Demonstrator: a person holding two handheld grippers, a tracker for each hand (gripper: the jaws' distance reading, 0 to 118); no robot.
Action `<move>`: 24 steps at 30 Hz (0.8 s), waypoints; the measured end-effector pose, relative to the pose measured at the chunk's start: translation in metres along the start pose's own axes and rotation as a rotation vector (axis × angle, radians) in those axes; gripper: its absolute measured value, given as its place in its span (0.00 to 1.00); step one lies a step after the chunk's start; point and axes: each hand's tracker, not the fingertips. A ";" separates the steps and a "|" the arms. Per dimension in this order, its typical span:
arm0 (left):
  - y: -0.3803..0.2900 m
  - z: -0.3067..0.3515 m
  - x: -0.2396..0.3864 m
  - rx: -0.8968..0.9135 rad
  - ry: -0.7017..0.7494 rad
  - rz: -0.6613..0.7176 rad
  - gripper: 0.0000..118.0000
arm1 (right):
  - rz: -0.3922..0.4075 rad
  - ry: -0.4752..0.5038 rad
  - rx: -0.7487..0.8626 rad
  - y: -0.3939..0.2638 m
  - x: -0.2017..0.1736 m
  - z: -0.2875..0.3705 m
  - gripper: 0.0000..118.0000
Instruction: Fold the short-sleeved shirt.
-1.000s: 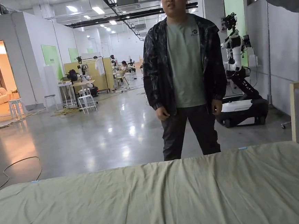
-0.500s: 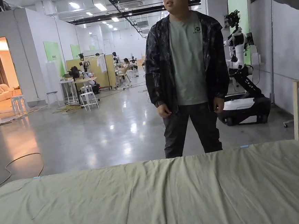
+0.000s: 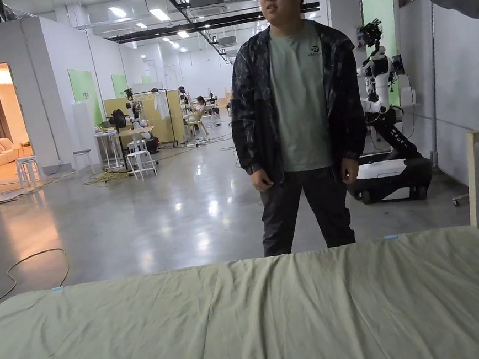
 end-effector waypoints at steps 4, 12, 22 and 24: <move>0.001 -0.001 0.000 -0.010 -0.008 0.011 1.00 | -0.040 -0.043 -0.045 0.007 -0.006 -0.005 1.00; 0.002 0.001 0.001 0.000 0.008 0.025 1.00 | -0.112 -0.196 -0.226 0.020 -0.027 -0.007 1.00; 0.001 0.000 0.001 -0.006 -0.001 0.038 1.00 | -0.239 -0.104 -0.178 0.024 -0.011 -0.001 1.00; 0.000 -0.001 0.001 -0.013 -0.009 0.040 1.00 | -0.264 -0.106 -0.187 0.023 -0.009 -0.002 1.00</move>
